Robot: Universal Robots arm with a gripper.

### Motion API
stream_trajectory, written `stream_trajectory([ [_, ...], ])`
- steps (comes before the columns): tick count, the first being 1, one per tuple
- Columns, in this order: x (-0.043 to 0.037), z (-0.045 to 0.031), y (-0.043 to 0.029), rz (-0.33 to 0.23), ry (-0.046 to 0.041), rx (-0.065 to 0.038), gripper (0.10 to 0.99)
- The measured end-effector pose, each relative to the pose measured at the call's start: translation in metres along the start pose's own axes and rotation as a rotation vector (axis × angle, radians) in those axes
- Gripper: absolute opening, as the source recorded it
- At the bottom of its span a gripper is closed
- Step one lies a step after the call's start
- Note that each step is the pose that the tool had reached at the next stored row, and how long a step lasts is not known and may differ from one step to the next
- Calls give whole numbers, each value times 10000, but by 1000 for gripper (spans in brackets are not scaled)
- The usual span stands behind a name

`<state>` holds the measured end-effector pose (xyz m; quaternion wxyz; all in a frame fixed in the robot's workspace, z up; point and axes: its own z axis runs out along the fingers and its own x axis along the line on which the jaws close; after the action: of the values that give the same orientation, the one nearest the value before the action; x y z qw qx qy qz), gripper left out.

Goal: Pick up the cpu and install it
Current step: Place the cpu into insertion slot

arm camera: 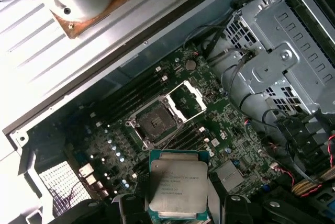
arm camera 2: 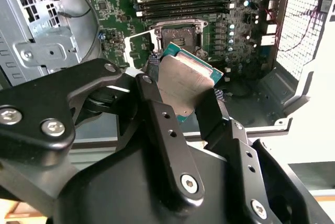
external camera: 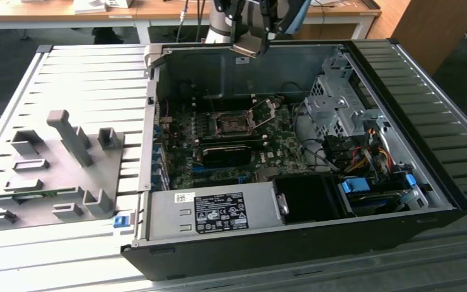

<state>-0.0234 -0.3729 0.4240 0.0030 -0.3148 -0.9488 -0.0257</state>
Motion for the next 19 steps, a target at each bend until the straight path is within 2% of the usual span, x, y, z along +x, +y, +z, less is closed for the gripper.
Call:
stream_trajectory([
  [19, 0, 4, 0, 905, -43, -21, 529],
])
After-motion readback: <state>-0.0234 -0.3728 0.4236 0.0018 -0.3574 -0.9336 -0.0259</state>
